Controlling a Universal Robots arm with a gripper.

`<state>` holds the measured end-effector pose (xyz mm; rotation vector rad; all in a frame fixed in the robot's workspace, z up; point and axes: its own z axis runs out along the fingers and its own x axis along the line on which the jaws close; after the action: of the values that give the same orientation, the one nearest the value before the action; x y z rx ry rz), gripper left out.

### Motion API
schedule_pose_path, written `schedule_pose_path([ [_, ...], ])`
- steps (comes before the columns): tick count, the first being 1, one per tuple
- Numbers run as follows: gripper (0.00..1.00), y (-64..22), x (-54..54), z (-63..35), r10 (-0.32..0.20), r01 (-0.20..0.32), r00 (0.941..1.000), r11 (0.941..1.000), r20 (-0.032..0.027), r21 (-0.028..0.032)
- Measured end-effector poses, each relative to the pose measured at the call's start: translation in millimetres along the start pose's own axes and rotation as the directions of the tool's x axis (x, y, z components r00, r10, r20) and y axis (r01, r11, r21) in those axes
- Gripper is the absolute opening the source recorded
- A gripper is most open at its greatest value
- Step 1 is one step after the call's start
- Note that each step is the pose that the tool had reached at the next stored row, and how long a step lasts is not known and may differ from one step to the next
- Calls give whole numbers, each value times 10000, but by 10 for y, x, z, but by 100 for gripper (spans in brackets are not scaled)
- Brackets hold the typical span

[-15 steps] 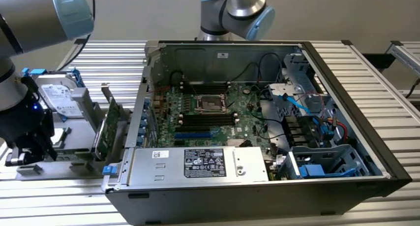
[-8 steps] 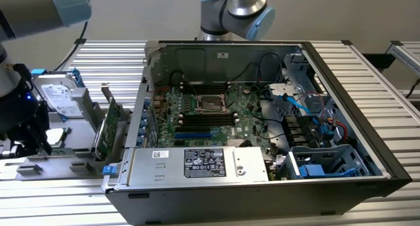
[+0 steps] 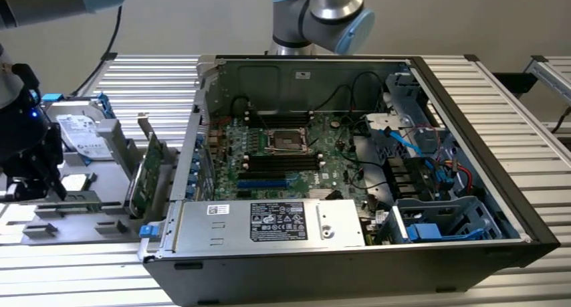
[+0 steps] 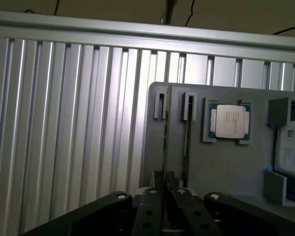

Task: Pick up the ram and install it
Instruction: 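Pick up the ram and move it above insertion slot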

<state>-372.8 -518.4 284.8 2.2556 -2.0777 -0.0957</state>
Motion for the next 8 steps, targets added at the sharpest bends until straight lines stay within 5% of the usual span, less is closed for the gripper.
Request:
schedule_pose_path([
  [8, 14, -97, -35, -227, -2, 2, 10000, 10000, 5, -43],
])
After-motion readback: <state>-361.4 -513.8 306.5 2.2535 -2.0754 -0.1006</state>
